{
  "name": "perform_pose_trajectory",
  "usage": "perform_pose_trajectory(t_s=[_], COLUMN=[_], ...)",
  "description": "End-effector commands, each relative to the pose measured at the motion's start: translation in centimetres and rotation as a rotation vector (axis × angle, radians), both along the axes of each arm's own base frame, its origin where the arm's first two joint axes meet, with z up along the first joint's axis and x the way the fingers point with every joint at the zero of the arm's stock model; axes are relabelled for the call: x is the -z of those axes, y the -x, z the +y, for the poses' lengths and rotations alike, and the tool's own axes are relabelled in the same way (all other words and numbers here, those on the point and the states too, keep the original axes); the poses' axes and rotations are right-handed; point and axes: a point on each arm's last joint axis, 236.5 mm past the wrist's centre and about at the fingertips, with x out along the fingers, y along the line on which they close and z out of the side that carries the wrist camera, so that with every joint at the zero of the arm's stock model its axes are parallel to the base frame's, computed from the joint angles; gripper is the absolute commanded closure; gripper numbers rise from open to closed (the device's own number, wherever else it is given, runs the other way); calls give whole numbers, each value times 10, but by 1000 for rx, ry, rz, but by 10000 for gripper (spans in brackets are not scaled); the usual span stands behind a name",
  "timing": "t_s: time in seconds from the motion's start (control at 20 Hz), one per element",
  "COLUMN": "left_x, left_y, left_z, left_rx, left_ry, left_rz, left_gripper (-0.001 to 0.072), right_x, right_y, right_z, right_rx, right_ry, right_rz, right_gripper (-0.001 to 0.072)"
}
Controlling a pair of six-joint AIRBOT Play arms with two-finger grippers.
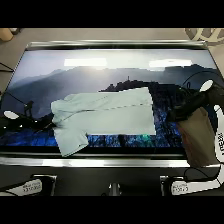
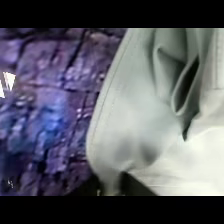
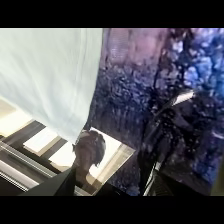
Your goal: Fold the shirts.
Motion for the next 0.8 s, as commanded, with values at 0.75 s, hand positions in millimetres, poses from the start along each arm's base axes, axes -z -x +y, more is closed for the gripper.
perform_pose_trajectory(t_s=[0.75], left_x=[-55], left_y=[-10], left_z=[-8], left_rx=[41], left_ry=[-24], left_rz=[-154], left_gripper=[674], right_x=[67], right_y=[30], right_z=[113], right_rx=[-63], right_ry=[-53], right_rz=[19], right_gripper=[328])
